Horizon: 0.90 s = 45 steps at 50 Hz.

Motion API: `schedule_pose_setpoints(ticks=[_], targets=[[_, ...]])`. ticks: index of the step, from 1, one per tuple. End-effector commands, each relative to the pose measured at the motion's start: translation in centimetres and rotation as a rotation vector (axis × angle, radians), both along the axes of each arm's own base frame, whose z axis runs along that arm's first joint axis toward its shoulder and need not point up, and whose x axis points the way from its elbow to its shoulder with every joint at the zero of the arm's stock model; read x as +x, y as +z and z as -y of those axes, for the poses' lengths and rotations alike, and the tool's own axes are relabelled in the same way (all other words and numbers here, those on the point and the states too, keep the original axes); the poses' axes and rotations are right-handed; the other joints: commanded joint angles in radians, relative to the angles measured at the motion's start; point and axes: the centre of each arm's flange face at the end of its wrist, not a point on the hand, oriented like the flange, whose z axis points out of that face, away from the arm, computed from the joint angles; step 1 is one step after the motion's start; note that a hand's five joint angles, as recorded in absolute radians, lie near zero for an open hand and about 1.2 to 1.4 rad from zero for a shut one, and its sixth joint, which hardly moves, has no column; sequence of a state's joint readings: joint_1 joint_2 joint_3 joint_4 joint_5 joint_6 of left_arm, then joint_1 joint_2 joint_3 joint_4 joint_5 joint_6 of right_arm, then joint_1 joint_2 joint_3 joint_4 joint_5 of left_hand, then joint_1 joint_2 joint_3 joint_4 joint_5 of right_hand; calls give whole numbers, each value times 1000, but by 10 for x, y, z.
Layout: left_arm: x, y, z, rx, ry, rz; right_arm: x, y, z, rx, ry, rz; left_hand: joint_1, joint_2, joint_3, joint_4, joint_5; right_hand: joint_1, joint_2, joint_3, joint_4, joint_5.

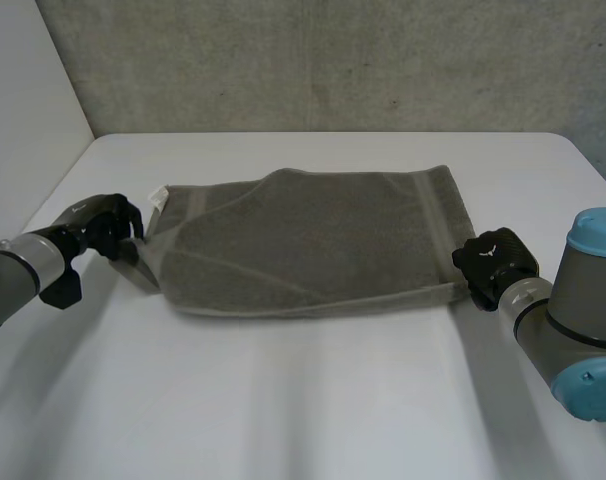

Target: Fold the towel.

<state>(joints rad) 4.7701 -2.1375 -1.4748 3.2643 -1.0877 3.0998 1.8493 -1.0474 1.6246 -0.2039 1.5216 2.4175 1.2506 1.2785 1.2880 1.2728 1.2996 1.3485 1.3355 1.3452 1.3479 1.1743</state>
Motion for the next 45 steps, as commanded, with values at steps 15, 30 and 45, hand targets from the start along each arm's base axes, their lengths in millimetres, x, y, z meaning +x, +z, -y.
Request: schedule_pose_setpoints(ticks=[15,30,45], targets=[[4,37,-18,-177,-23,245,1,-3,-5,15,22,4,-923,-951,-961,-945,-1147,48,61,51,48,47],[-13,50,-101,-145,-230,239,1,-4,-6,20,23,1,-268,-296,-305,-290,-491,48,61,51,48,47],[0,-1,-99,64,-352,425,4,-4,-8,18,31,-2,-579,-607,-617,-601,-803,48,61,51,48,47]])
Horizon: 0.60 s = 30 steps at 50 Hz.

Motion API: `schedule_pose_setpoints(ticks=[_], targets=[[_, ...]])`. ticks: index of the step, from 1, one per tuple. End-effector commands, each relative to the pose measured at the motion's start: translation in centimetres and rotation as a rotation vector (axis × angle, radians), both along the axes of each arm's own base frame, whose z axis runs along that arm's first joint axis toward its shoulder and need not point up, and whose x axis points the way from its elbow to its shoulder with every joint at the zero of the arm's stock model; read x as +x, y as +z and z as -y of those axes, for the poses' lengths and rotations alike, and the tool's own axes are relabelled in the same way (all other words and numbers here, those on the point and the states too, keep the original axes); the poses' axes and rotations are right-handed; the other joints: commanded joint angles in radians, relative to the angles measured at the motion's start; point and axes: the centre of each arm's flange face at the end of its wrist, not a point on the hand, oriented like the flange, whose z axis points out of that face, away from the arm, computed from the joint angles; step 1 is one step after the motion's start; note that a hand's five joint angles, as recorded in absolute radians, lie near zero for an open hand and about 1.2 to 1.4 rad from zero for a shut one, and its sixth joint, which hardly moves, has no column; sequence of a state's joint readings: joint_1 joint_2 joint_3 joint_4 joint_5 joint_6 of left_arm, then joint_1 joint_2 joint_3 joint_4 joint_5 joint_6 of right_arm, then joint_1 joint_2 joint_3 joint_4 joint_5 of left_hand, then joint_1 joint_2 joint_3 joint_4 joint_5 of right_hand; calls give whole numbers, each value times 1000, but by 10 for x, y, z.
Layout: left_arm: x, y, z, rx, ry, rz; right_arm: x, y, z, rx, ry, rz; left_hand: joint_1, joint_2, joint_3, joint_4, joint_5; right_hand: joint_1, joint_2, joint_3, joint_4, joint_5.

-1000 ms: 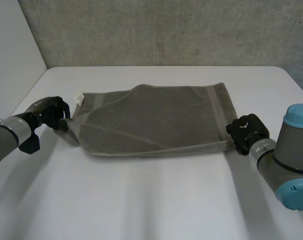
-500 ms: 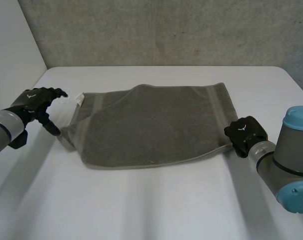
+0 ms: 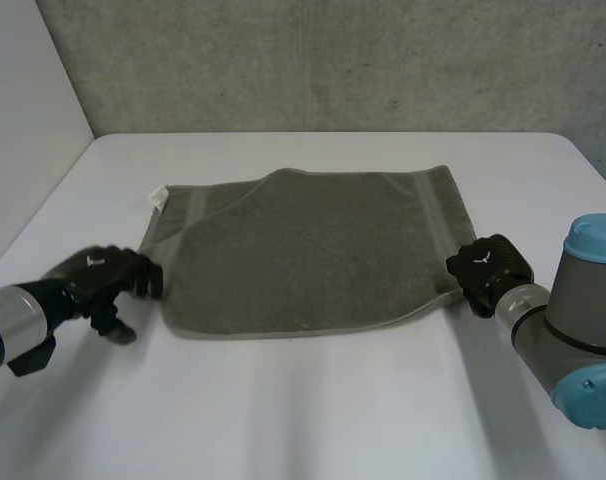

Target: Fold the towel.

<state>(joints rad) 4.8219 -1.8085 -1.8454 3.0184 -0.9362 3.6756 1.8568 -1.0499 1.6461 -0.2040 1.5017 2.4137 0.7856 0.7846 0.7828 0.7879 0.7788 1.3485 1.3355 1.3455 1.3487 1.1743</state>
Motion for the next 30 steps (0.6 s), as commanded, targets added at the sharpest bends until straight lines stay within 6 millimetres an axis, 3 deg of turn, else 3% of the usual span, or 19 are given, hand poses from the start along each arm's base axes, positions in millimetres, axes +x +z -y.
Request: schedule_pose_setpoints(ticks=[1,10,13,19,30], targets=[[5,-22,10,60,-26,83,1,0,-1,0,4,-1,-111,-110,-108,-114,-279,48,61,51,48,47],[6,-26,17,60,-4,114,-1,0,0,0,-1,-2,-138,-137,-135,-140,-305,48,61,51,48,47],[1,-27,19,56,-21,115,0,0,-1,1,3,-2,-290,-289,-287,-293,-458,48,61,51,48,47],[-11,-20,26,-3,-56,116,2,-1,-3,3,9,-2,-440,-438,-437,-442,-607,48,61,51,48,47],[-40,-13,58,-107,-15,93,2,-3,-5,10,15,-6,-449,-448,-446,-451,-617,48,61,51,48,47]])
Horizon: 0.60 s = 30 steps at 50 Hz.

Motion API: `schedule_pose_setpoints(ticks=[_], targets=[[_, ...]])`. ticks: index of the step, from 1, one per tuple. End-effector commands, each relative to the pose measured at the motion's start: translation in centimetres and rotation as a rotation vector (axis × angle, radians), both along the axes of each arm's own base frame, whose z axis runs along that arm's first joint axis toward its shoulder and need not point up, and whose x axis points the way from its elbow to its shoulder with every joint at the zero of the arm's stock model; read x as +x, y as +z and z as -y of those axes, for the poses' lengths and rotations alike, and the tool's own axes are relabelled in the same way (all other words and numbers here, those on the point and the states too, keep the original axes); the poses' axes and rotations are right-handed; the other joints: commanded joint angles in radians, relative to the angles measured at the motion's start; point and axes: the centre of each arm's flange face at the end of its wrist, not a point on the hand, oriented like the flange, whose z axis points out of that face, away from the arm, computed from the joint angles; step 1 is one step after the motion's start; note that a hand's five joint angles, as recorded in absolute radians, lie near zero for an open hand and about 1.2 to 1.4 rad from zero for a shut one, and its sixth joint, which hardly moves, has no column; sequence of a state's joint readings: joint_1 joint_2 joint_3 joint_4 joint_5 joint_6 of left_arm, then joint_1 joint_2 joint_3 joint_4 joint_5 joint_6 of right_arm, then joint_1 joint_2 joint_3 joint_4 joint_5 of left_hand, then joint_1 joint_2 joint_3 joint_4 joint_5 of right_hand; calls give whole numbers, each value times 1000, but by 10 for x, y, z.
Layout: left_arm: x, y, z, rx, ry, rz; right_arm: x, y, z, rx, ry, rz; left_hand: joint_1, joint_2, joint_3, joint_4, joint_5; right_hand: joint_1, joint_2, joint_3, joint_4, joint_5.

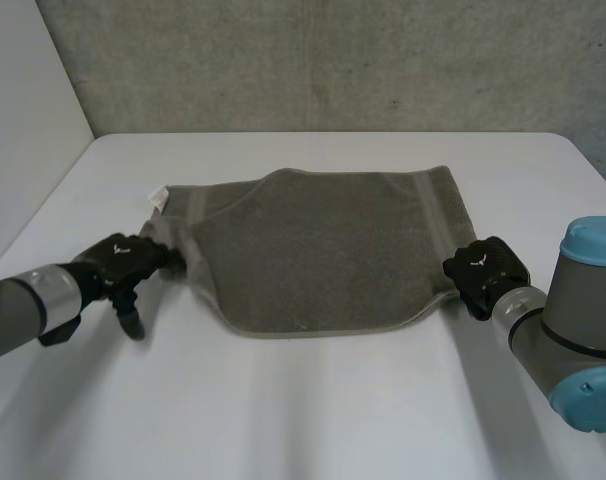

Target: Fold the towel.

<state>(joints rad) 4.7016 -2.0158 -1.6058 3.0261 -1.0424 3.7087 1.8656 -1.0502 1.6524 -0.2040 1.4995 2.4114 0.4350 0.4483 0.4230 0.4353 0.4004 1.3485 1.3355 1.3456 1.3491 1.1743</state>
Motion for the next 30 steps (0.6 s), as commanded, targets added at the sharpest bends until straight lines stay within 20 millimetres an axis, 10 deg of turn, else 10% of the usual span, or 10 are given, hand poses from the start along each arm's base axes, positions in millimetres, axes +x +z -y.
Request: schedule_pose_setpoints(ticks=[1,30], targets=[[-17,0,19,-55,33,4,0,-1,-1,4,3,-3,-98,-111,-86,-98,-238,48,61,51,47,47],[-55,-26,25,-108,-42,21,1,-4,-3,11,22,-6,-72,-85,-60,-72,-212,48,61,51,47,47]])
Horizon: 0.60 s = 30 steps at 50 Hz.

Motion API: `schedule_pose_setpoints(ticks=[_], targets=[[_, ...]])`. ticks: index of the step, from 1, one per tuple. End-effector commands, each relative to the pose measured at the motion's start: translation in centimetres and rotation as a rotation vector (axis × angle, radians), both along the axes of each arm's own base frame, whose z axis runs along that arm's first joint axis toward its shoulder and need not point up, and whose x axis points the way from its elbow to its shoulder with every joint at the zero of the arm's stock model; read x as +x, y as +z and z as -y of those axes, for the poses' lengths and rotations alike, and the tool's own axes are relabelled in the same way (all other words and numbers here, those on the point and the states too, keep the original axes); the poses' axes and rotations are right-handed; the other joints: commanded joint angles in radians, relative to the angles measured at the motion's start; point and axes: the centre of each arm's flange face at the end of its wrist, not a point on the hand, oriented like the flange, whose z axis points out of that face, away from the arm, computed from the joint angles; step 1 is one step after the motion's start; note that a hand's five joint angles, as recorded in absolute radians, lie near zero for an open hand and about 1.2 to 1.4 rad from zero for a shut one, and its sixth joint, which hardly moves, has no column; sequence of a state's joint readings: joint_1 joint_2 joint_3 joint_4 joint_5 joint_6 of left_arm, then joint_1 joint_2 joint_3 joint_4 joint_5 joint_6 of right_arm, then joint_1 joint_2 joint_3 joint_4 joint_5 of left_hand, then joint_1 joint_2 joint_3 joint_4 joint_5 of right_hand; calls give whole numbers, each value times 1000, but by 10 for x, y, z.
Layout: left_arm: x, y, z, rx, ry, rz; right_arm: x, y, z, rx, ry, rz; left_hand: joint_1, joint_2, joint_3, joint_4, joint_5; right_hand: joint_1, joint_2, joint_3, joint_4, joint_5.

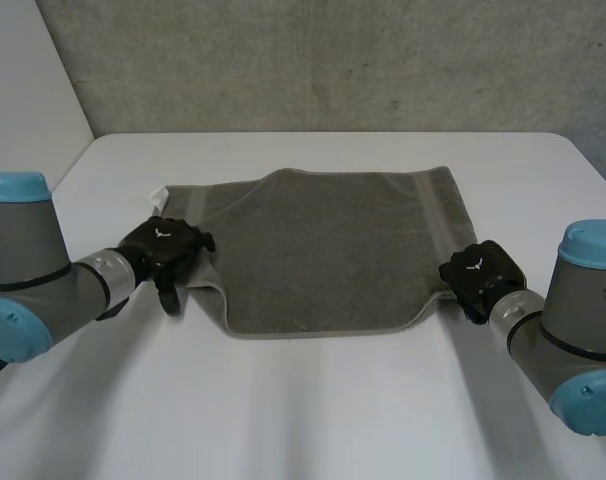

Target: Fold the towel.

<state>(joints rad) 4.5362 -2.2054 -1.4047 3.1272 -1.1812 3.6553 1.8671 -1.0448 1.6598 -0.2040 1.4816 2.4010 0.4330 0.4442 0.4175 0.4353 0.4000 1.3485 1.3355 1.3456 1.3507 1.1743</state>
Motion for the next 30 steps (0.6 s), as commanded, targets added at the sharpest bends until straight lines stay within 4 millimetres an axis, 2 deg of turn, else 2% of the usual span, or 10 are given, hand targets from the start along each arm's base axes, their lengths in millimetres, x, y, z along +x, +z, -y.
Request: schedule_pose_setpoints(ticks=[1,22,30], targets=[[-7,-4,-1,-17,-20,0,0,0,0,0,0,0,-70,-81,-54,-72,-211,48,61,51,46,47],[-14,-15,12,-52,-25,9,0,0,0,0,0,0,162,151,178,160,21,48,61,51,46,47],[-15,-15,18,-125,-37,34,0,-1,0,1,0,-1,200,189,216,198,59,48,61,51,46,47]])
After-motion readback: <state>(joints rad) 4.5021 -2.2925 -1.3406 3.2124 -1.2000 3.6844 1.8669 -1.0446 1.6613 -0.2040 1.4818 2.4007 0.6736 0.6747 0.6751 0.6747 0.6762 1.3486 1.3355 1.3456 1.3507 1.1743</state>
